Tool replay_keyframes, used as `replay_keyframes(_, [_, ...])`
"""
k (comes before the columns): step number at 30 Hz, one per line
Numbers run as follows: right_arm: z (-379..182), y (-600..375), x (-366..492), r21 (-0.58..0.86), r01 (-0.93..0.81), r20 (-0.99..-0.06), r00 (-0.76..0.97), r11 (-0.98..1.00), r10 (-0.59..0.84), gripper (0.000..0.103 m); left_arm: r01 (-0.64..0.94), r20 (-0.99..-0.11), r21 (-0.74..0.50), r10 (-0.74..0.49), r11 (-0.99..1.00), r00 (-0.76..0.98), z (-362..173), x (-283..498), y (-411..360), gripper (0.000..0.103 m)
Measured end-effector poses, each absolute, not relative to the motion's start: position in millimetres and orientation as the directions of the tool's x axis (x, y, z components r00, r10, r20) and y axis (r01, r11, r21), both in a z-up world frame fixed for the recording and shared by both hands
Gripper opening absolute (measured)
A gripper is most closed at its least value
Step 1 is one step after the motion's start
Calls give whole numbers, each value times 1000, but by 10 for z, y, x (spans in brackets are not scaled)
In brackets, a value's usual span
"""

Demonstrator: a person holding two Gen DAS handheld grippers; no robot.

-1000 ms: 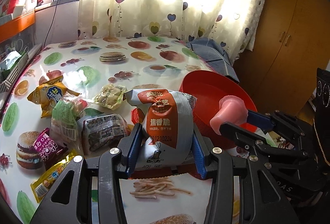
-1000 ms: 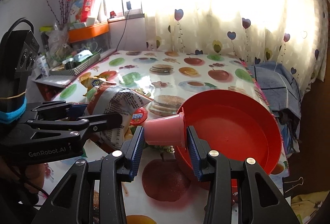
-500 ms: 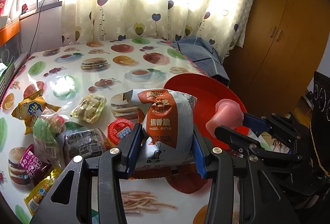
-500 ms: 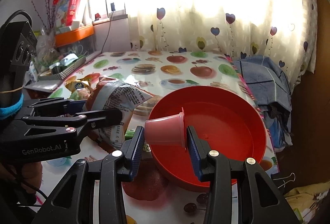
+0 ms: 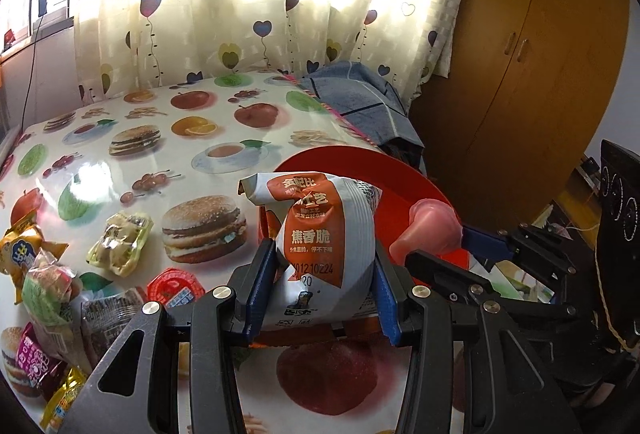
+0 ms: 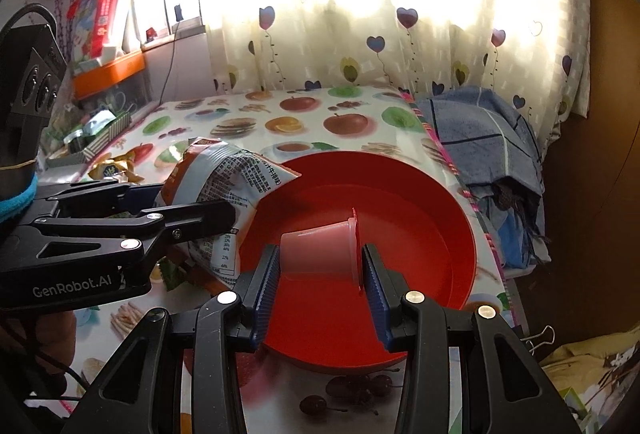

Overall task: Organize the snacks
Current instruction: 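Open both grippers to drop the bread bag and pink cup into the basket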

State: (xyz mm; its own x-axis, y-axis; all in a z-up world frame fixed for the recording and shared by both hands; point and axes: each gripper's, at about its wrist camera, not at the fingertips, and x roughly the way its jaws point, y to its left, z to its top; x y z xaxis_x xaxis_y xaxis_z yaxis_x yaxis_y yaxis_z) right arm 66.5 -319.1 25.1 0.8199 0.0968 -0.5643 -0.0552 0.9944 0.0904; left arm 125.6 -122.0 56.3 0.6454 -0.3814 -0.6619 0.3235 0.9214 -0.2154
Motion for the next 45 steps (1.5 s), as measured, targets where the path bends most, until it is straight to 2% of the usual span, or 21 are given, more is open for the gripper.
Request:
replay_keyframes(13, [34, -3415, 839, 82, 21, -632, 774, 996, 36, 39, 352, -699, -214, -394, 911, 596, 378, 1551, -1492, 47])
replay_keyframes(28, [-92, -3510, 915, 68, 66, -687, 727, 996, -2, 39, 329, -747, -139, -317, 934, 585, 246, 1666, -1635, 48])
replay_keyframes(45, [127, -3387, 771, 54, 40, -646, 764, 998, 5, 42, 321, -713, -165, -338, 933, 615, 362, 1535, -1515, 48])
